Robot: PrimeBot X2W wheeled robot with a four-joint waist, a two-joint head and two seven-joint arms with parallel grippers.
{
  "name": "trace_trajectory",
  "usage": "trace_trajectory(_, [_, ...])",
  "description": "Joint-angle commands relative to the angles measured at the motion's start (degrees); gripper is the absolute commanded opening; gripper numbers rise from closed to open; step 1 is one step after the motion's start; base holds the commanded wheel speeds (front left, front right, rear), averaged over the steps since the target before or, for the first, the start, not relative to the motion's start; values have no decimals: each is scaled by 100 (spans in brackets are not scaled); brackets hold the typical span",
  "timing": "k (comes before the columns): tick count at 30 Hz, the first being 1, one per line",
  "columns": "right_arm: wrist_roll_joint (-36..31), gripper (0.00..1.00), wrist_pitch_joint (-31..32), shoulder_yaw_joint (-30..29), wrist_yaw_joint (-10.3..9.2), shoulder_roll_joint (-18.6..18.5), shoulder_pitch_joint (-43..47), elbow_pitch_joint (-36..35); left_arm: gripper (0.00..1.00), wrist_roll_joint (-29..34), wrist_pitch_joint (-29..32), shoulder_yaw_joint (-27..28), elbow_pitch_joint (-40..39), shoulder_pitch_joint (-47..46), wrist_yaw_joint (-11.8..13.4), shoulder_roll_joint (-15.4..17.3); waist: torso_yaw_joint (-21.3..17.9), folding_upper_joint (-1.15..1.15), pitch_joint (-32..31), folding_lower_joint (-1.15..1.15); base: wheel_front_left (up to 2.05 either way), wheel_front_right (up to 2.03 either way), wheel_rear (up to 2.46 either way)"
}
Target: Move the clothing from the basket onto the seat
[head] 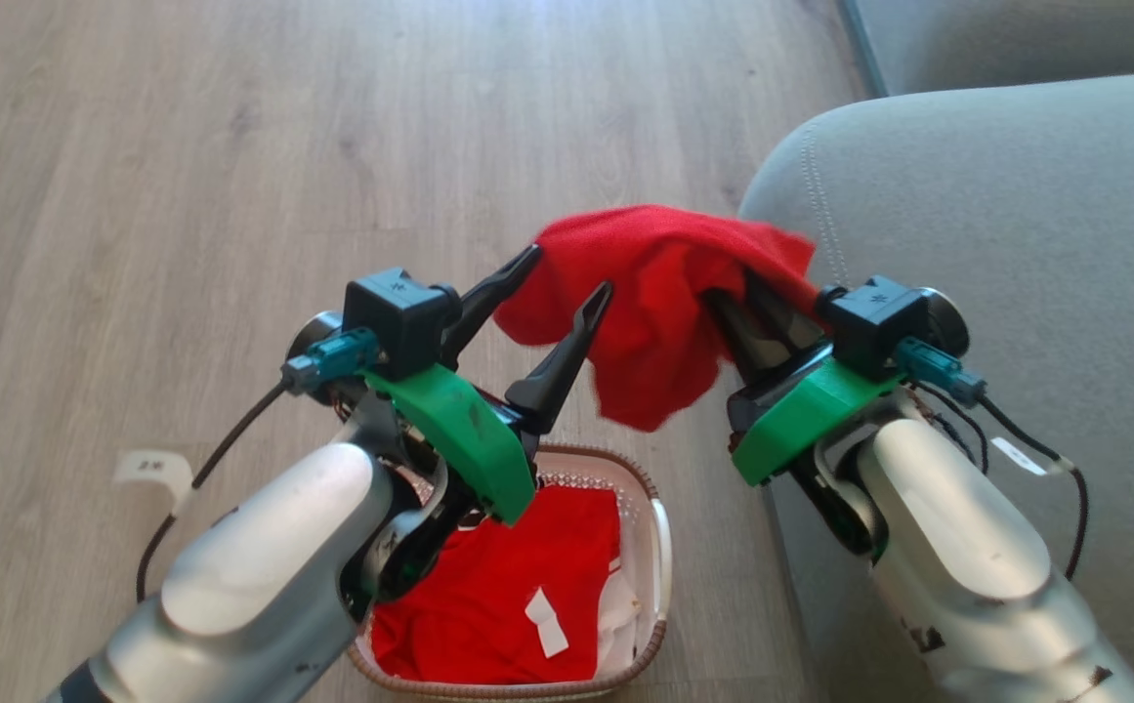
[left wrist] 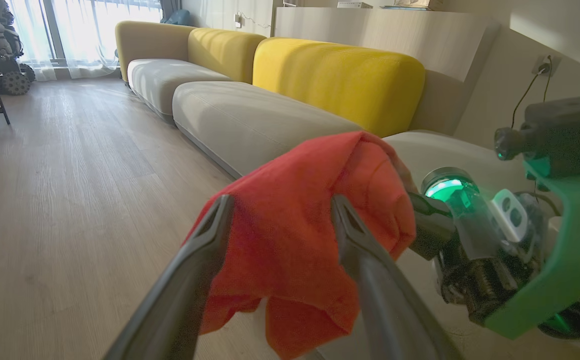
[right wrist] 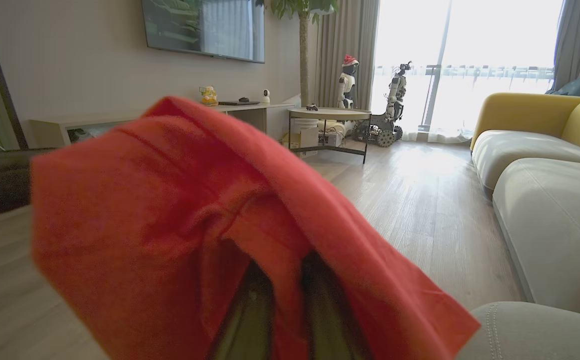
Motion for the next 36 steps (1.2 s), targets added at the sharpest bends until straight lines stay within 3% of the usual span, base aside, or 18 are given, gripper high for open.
trace_trajectory(1, [-82, 0, -61, -75, 41, 99, -11, -260, 100, -20, -60, 252, -187, -170, 35, 175, -87, 0, -10, 0, 0, 0, 0])
trace_trajectory(19, [-446, 0, -61, -666, 41, -218, 762, -1184, 100, 65, -249, 209, -308, 15, 103, 323, -1232, 0, 14, 0, 0, 0, 0])
trace_trajectory(36, [-623, 0, -61, -1432, 41, -196, 1633, -2250, 100, 203, -389, -82, -175, 0, -209, 347, -2567, 0, 226, 0, 0, 0, 0])
